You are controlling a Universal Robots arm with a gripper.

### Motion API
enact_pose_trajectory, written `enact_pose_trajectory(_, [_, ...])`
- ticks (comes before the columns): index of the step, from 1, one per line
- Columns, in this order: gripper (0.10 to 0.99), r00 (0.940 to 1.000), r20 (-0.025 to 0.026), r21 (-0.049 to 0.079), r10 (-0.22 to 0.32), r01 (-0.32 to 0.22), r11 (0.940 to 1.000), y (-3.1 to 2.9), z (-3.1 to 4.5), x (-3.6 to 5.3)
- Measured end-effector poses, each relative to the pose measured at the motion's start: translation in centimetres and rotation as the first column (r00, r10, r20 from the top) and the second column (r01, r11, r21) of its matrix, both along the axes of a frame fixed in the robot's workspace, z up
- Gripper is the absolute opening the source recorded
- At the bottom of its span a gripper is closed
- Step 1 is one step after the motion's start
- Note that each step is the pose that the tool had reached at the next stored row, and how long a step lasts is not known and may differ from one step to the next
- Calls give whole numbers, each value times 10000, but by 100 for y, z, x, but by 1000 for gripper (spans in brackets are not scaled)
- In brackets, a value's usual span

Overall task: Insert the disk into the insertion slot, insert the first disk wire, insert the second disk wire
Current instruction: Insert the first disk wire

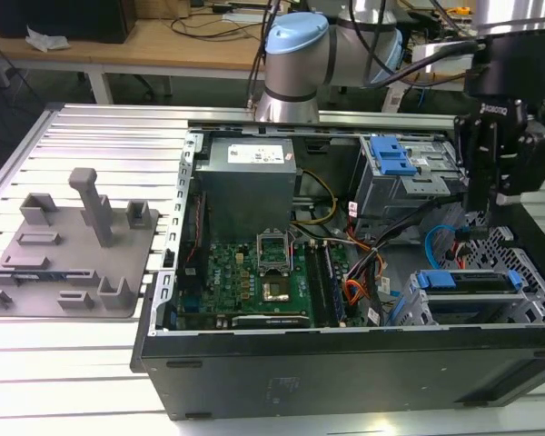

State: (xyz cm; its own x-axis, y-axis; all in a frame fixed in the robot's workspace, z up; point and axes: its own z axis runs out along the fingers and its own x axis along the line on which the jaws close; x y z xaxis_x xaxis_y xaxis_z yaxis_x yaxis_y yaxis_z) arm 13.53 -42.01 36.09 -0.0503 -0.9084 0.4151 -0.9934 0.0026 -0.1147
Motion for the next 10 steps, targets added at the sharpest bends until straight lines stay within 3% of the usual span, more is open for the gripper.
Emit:
enact_pose_trajectory(1, [467,10000,4,-3,0,0,10000,0,-20,-63])
enact_pose_trajectory(2, [467,10000,16,-7,-2,2,10000,0,-35,-81])
enact_pose_trajectory(4, [467,10000,17,-52,-1,1,10000,5,-63,-65])
enact_pose_trajectory(5, [467,10000,17,-145,-32,32,9999,7,-70,-42])
enact_pose_trajectory(7, [467,10000,21,-833,-66,67,9965,19,-75,35])
enact_pose_trajectory(8, [467,9999,22,-959,-109,111,9953,28,-88,38])
enact_pose_trajectory(10, [467,9995,80,-959,-310,317,9949,33,-103,37])
